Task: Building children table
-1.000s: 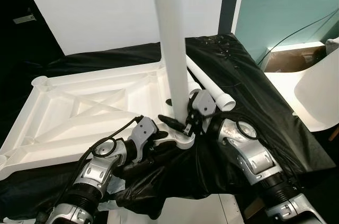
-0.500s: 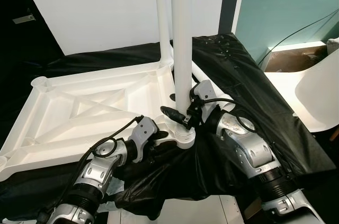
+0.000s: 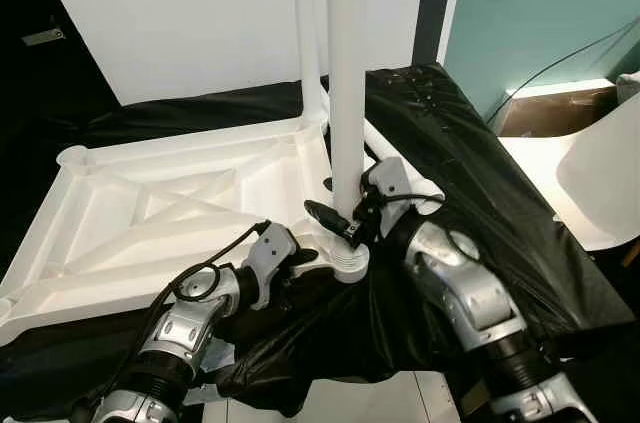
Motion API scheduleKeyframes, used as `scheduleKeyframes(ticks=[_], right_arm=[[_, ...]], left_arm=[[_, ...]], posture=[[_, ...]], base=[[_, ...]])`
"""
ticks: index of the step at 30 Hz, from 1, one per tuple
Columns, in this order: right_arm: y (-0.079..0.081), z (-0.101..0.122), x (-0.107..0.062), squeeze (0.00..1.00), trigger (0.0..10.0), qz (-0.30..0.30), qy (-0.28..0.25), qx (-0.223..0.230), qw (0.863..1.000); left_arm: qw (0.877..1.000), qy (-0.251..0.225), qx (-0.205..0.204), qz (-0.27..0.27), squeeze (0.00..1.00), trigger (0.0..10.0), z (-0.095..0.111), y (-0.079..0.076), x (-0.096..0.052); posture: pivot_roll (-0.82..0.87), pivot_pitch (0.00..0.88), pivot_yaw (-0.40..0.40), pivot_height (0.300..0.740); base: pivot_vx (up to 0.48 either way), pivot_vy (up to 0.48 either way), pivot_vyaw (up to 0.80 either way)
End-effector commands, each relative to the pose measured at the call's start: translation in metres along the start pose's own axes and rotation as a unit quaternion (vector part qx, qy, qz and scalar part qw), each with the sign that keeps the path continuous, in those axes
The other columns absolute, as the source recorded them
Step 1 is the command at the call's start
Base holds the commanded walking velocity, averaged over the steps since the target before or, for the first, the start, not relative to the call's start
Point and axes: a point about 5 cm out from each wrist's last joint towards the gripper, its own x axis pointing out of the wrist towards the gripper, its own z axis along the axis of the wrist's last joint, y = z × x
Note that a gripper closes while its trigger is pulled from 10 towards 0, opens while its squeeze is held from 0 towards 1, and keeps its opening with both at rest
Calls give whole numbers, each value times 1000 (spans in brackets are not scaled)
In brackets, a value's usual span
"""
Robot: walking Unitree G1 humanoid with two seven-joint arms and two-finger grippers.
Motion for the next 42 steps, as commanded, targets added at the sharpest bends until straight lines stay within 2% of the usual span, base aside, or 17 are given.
scheduleKeyframes(ticks=[1, 5, 6, 8, 11, 18, 19, 24, 25, 28, 30, 33, 42], right_arm=[[4, -45, -12, 0, 10000, -63, 69, 15, 996], [8, -40, -8, 0, 10000, -106, 31, 7, 994], [12, -35, -2, 0, 10000, -146, 3, 21, 989], [12, -35, -2, 0, 10000, -146, 3, 21, 989], [24, -32, 5, 0, 10000, -148, -10, 39, 988], [23, -34, 8, 8, 10000, -154, -7, 37, 987], [23, -35, 8, 1000, 10000, -153, -9, 33, 988], [20, -34, 9, 1000, 10000, -134, -19, 25, 991], [15, -28, 5, 0, 10000, -96, -31, 6, 995], [9, -21, 1, 0, 10000, -64, -42, -14, 997], [9, -21, 1, 0, 10000, -64, -42, -14, 997], [-7, -9, -8, 0, 10000, 3, -51, -51, 997], [-28, -10, -23, 0, 10000, 81, -7, -55, 995]], left_arm=[[999, 32, -19, 12, 0, 10000, -13, -2, -5], [999, 35, -20, 14, 0, 10000, -13, -3, -9], [999, 41, -23, 20, 0, 10000, -16, -5, -16], [999, 41, -23, 20, 0, 10000, -16, -5, -16], [998, 47, -27, 23, 0, 10000, -19, -9, -23], [998, 51, -31, 27, 0, 10000, -22, -10, -26], [998, 52, -31, 28, 0, 10000, -22, -10, -26], [998, 51, -31, 29, 0, 10000, -20, -8, -21], [998, 48, -28, 25, 0, 10000, -18, -7, -17], [998, 46, -27, 21, 0, 10000, -16, -7, -13], [998, 46, -27, 21, 0, 10000, -16, -7, -13], [999, 45, -24, 17, 0, 10000, -15, -6, -9], [999, 45, -20, 12, 0, 10000, -14, -5, -5]], posture=[[-45, 3, 79, 740], [-17, 17, 81, 740], [9, 30, 81, 740], [9, 30, 81, 740], [47, 42, 80, 740], [46, 36, 78, 740], [38, 30, 78, 740], [12, 18, 80, 740], [-12, 10, 83, 740], [-23, 6, 83, 740], [-23, 6, 83, 740], [-45, 0, 87, 740], [-60, 0, 88, 740]], base=[[0, 0, 0], [0, 0, 0], [0, 0, 0], [0, 0, 0], [0, 0, 0], [0, 0, 0], [0, 0, 0], [0, 0, 0], [0, 0, 0], [0, 0, 0], [0, 0, 0], [0, 0, 0], [0, 0, 0]])
